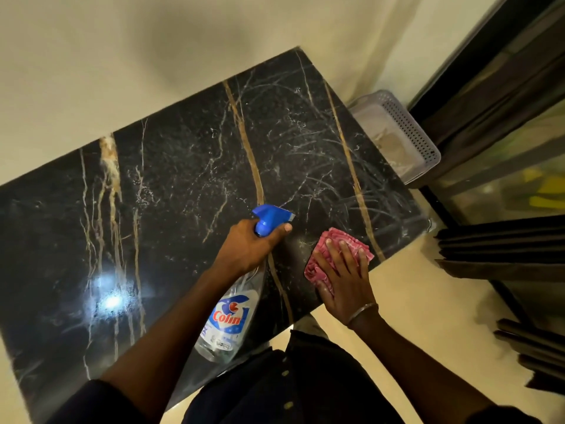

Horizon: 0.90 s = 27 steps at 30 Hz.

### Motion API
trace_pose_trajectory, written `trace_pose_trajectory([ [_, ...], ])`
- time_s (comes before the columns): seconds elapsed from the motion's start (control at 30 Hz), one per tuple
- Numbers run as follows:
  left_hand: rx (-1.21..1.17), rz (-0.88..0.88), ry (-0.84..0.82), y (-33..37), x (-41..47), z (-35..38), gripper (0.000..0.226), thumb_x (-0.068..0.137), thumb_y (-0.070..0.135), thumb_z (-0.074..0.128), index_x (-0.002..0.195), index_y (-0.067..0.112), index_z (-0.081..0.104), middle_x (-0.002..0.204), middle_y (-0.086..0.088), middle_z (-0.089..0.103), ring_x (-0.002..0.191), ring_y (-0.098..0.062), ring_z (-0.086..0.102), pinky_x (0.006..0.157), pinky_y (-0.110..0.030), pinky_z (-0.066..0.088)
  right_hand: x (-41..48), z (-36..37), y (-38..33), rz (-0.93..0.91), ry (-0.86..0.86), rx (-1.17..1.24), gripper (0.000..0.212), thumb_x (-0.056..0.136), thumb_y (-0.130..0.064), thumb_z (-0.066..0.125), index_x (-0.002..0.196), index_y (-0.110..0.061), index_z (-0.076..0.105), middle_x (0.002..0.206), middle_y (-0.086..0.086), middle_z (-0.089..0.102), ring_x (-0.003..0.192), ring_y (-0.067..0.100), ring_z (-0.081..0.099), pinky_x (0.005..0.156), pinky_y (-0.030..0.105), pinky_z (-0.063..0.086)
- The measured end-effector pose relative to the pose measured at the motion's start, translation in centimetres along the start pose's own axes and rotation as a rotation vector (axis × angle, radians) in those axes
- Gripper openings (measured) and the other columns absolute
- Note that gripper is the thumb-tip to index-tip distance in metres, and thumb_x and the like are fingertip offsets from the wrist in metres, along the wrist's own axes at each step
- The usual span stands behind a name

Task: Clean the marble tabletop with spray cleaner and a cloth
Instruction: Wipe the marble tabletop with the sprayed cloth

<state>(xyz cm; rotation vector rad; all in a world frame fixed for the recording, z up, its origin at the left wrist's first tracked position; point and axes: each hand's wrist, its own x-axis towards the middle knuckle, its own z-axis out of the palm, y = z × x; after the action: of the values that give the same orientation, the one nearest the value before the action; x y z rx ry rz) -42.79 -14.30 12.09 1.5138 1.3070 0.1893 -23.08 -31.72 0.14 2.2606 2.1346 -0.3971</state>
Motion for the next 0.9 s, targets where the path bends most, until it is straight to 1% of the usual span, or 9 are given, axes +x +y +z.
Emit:
trace_pose_trajectory([
  [0.1,0.014,-0.013,0.017,0.4,0.5,-0.2,0.042,0.086,0.053,0.061,0.086,0.011,0.066,0.074,-0.007,0.069,0.063,-0.014,0.064,0.059,-0.023,0.050,2.9,-0.8,0.1,0.013,-0.002,0.010,0.064,0.095,-0.049,0.036,0.155,-0.028,0.024,0.164,0.007,0.014,0.151,0.032,0.009,0.117,0.062,0.008],
  [0.23,-0.002,-0.039,0.092,0.7,1.2,-0.6,0.050,0.082,0.060,0.062,0.084,0.010,0.066,0.073,-0.011,0.069,0.061,-0.017,0.063,0.062,-0.034,0.053,9.7,-1.8,-1.2,-0.003,-0.020,0.041,0.062,0.098,-0.050,0.029,0.156,-0.030,0.018,0.165,0.006,0.007,0.151,0.032,0.003,0.118,0.058,0.001],
  [0.33,-0.023,-0.067,0.151,0.6,1.9,-0.6,0.059,0.077,0.067,0.061,0.090,0.010,0.068,0.077,-0.012,0.071,0.069,-0.024,0.068,0.069,-0.043,0.056,15.8,-2.6,-3.1,-0.041,-0.011,0.068,0.061,0.097,-0.048,0.025,0.154,-0.029,0.024,0.164,0.007,0.013,0.151,0.032,0.008,0.118,0.058,0.002],
  [0.5,0.004,-0.100,0.225,1.2,2.9,-0.4,0.053,0.079,0.062,0.065,0.094,0.011,0.067,0.081,-0.011,0.071,0.074,-0.024,0.068,0.072,-0.044,0.056,21.0,-3.3,-4.5,-0.110,-0.081,-0.008,0.073,0.088,-0.050,0.033,0.156,-0.029,0.015,0.165,0.006,0.004,0.151,0.032,-0.001,0.116,0.057,-0.010],
  [0.57,0.005,-0.095,0.210,1.7,3.1,-0.2,0.052,0.081,0.060,0.064,0.095,0.010,0.067,0.083,-0.013,0.071,0.074,-0.024,0.068,0.072,-0.042,0.056,20.2,-3.6,-3.8,-0.135,-0.061,0.034,0.068,0.088,-0.049,0.024,0.153,-0.026,0.028,0.164,0.006,0.012,0.151,0.032,0.005,0.117,0.058,-0.005],
  [0.63,0.020,-0.076,0.178,2.2,3.6,0.1,0.047,0.083,0.057,0.063,0.090,0.011,0.067,0.079,-0.009,0.071,0.071,-0.020,0.067,0.067,-0.033,0.055,17.8,-3.5,-2.5,-0.139,-0.017,0.094,0.063,0.093,-0.048,0.023,0.149,-0.023,0.037,0.163,0.007,0.018,0.150,0.033,0.011,0.118,0.058,0.000],
  [0.7,0.045,-0.080,0.157,2.7,4.0,0.4,0.042,0.084,0.056,0.063,0.081,0.014,0.066,0.071,-0.003,0.068,0.063,-0.014,0.064,0.058,-0.020,0.049,14.0,-2.8,-0.8,-0.125,-0.001,0.081,0.061,0.098,-0.048,0.028,0.154,-0.026,0.024,0.164,0.006,0.011,0.151,0.032,0.006,0.119,0.058,0.000],
  [0.77,0.021,-0.075,0.126,3.0,4.6,0.8,0.045,0.083,0.057,0.063,0.083,0.013,0.066,0.071,-0.004,0.068,0.064,-0.015,0.064,0.060,-0.027,0.049,9.8,-2.1,1.2,-0.113,0.007,0.045,0.066,0.098,-0.048,0.035,0.157,-0.027,0.013,0.165,0.005,0.005,0.152,0.030,0.001,0.119,0.059,0.001],
  [0.9,-0.008,-0.049,0.085,3.5,5.3,0.8,0.044,0.085,0.055,0.061,0.089,0.012,0.065,0.075,-0.004,0.069,0.066,-0.014,0.065,0.062,-0.027,0.051,4.7,-1.7,4.8,-0.098,0.002,-0.038,0.068,0.097,-0.049,0.042,0.156,-0.026,0.018,0.165,0.005,0.010,0.152,0.028,0.003,0.118,0.060,0.010],
])
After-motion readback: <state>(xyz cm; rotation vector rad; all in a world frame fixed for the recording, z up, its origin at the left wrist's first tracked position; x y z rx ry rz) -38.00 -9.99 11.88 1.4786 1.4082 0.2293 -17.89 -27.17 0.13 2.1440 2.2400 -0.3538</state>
